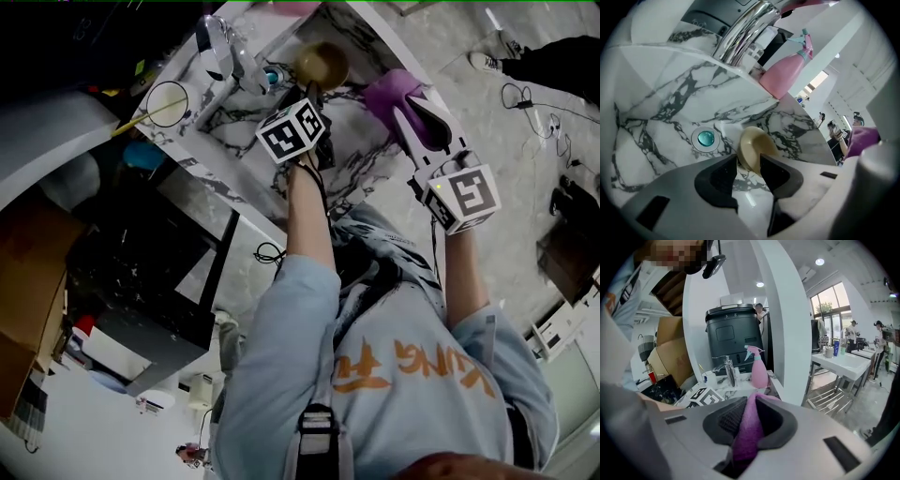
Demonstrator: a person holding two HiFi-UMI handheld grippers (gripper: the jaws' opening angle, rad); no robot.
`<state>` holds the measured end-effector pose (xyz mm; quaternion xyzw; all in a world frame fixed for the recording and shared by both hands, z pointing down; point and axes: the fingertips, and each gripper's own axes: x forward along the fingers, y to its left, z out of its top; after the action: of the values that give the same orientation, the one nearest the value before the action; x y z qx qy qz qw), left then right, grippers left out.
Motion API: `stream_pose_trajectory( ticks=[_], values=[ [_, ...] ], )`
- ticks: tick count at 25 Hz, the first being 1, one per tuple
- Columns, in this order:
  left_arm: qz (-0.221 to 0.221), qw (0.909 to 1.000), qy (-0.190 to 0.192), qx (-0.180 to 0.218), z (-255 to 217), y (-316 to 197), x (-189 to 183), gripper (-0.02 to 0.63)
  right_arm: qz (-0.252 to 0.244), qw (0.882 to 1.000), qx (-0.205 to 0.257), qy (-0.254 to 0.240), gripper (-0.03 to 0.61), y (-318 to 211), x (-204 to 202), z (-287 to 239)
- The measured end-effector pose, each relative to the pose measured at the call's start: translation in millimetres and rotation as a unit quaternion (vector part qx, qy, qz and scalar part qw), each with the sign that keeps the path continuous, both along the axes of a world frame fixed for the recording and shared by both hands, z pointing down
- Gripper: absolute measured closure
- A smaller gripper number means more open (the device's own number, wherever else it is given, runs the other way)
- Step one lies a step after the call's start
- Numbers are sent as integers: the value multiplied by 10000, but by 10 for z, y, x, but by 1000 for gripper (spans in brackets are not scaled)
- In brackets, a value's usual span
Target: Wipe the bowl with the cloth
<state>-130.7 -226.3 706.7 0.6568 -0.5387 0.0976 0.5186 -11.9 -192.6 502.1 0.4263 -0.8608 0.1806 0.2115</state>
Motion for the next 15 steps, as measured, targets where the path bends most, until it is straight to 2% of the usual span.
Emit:
stream_pose_trajectory(
  ticks=[5,11,15],
  values=[
    [-390,9981,279,-392,223,-1,37,473,9,10000,-53,33,505,-12,0,9],
    [-524,9959,471,-571,340,-38,107,474,79,9999,-49,73,505,-32,17,-7],
    [-590,9953,413,-649,381,-21,64,546,84,9999,-51,107,505,-3,-18,-15]
  ],
)
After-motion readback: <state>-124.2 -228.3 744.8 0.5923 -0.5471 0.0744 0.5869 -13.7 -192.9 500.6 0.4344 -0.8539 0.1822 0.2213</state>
